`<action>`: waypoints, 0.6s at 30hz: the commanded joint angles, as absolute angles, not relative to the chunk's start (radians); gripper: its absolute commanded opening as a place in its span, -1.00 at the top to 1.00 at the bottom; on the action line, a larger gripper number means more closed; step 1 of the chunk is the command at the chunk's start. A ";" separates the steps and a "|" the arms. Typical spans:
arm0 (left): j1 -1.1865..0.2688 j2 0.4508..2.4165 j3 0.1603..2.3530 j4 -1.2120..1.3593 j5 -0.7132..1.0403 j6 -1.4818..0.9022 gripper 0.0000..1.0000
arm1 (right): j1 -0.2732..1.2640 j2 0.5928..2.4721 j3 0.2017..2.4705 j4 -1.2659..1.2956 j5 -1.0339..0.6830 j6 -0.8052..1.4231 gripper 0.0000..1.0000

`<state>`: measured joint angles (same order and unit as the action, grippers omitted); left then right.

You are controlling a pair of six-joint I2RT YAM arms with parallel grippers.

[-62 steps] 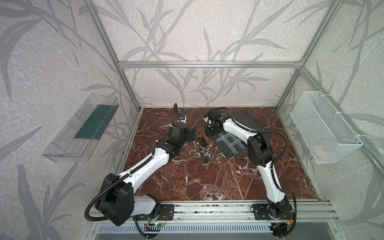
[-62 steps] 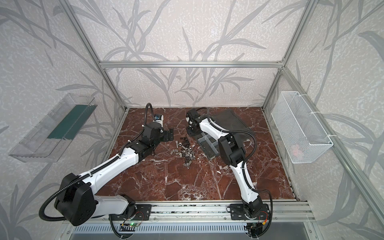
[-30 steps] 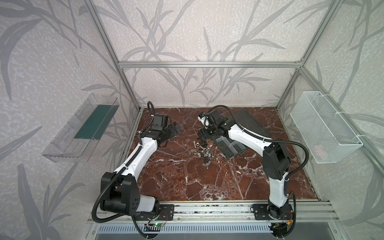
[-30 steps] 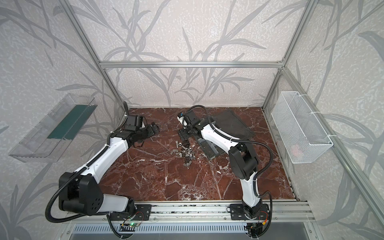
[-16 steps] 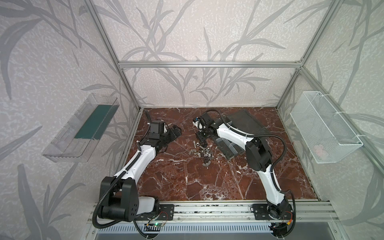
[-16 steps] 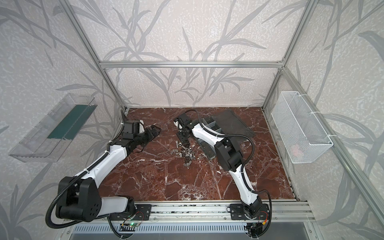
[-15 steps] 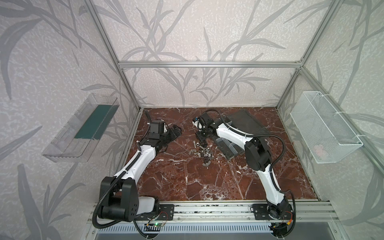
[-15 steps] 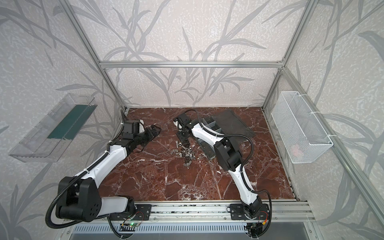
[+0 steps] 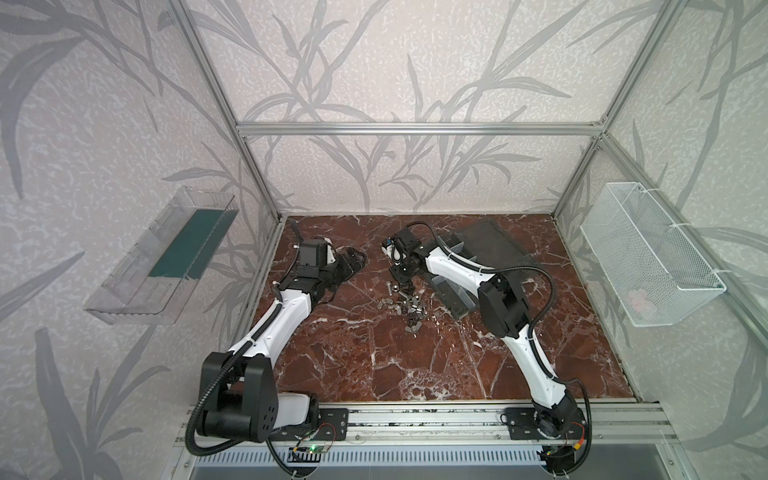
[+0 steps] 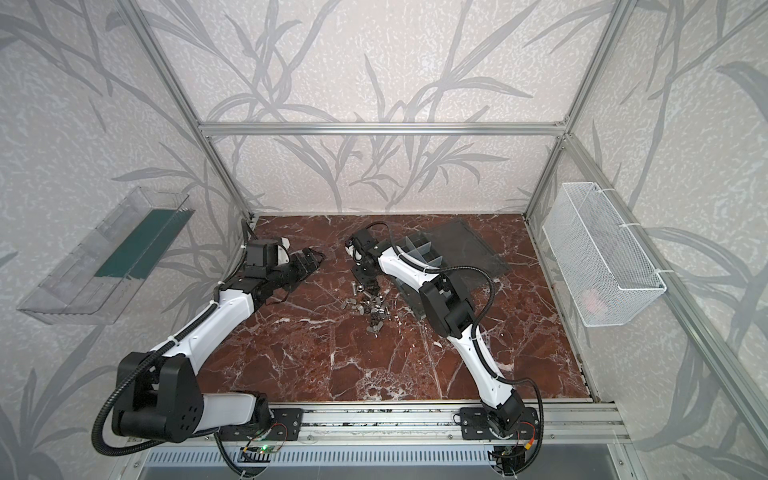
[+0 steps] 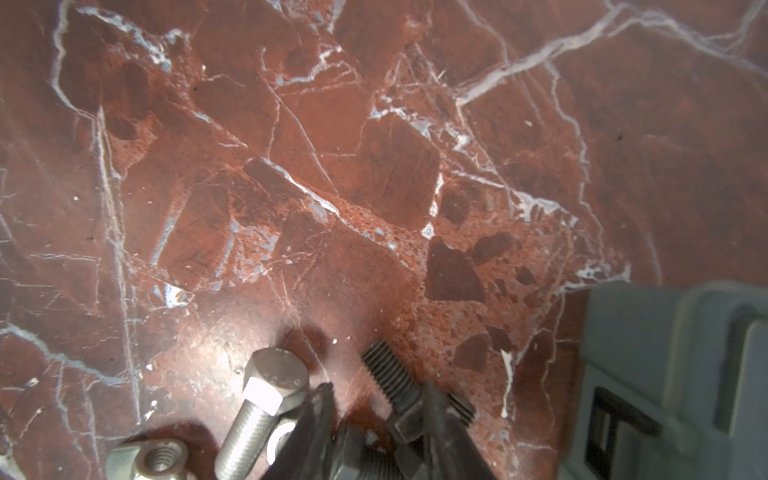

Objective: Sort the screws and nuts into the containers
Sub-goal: 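Grasp a black bolt from the pile with the right gripper while the left hovers, then lift the black bolt and carry it over a box compartment with the right gripper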

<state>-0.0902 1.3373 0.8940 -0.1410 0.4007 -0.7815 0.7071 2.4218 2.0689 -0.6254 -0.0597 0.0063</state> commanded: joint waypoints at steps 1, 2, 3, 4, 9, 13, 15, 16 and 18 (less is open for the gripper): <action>-0.086 1.347 0.897 -0.128 0.419 -0.793 -0.99 | 0.712 2.472 2.106 -0.686 -0.047 -0.011 0.26; -0.085 1.347 0.897 -0.128 0.418 -0.793 -0.99 | 0.712 2.479 2.114 -0.694 -0.045 -0.013 0.26; -0.086 1.346 0.895 -0.125 0.419 -0.796 -0.99 | 0.712 2.488 2.124 -0.704 -0.041 -0.017 0.26; -0.086 1.347 0.893 -0.122 0.418 -0.799 -0.98 | 0.712 2.498 2.137 -0.717 -0.032 -0.018 0.26; -0.086 1.351 0.890 -0.110 0.429 -0.808 -0.99 | 0.712 2.537 2.195 -0.784 -0.006 -0.033 0.25; -0.086 1.353 0.888 -0.107 0.431 -0.811 -0.99 | 0.712 2.542 2.194 -0.787 0.003 -0.038 0.26; -0.086 1.352 0.887 -0.105 0.432 -0.813 -0.99 | 0.712 2.542 2.194 -0.788 0.005 -0.039 0.39; -0.086 1.354 0.886 -0.104 0.433 -0.815 -0.98 | 0.712 2.542 2.195 -0.789 0.009 -0.038 0.46; -0.085 1.356 0.885 -0.103 0.434 -0.816 -0.99 | 0.712 2.542 2.201 -0.792 0.013 -0.038 0.57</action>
